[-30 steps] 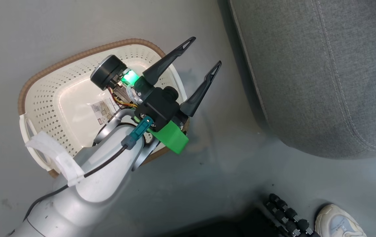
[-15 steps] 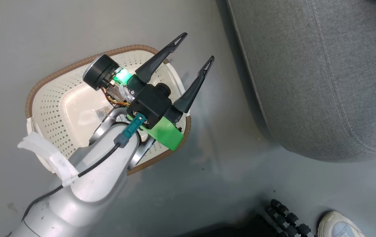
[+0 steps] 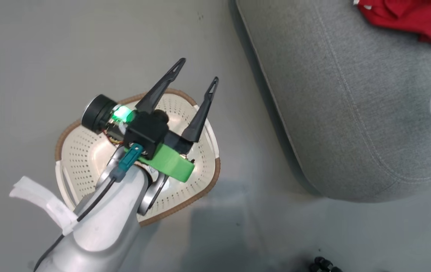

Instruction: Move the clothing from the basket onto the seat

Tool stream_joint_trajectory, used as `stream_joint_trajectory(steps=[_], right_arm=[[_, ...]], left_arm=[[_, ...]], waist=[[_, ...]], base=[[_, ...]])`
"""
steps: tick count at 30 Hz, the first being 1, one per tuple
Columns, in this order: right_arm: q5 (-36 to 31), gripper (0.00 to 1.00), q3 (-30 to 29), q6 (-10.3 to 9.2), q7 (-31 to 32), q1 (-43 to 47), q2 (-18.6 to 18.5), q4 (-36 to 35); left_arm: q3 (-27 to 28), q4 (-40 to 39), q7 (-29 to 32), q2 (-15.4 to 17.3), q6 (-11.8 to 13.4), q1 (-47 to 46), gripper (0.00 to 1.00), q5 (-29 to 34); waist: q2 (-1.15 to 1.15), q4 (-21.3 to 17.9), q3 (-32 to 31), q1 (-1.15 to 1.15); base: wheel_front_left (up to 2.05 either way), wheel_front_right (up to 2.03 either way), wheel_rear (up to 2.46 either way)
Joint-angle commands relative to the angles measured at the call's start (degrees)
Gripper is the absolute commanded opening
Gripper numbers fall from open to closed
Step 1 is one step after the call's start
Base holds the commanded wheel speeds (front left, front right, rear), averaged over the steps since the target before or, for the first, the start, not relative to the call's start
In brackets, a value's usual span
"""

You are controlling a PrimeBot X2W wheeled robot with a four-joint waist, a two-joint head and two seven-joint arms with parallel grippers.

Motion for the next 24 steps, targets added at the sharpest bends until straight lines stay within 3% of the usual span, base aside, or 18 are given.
stream_joint_trajectory(steps=[1, 13, 24], right_arm=[[0.56, 1.00, 0.56, -0.06, -0.13, 2.15, 0.22, -0.98], [2.80, 1.00, 10.13, -0.06, -0.13, 12.00, 3.28, -9.38], [3.53, 1.00, 16.27, -0.06, -0.13, 15.26, 5.89, -12.10]], left_arm=[[1.11, -0.20, -0.02, -0.13, 0.43, 1.84, 1.00, -0.52], [14.72, -1.60, -0.01, -0.91, 2.53, 12.17, 1.00, -1.79], [27.04, -2.08, -0.02, -3.61, 1.46, 18.87, 1.00, -0.23]], waist=[[0.00, 0.88, -4.90, 0.00], [0.00, 6.83, -13.24, 0.00], [0.00, 13.59, -18.35, 0.00]], base=[[0.00, 0.00, 0.00], [0.00, 0.00, 0.00], [0.00, 0.00, 0.00]])
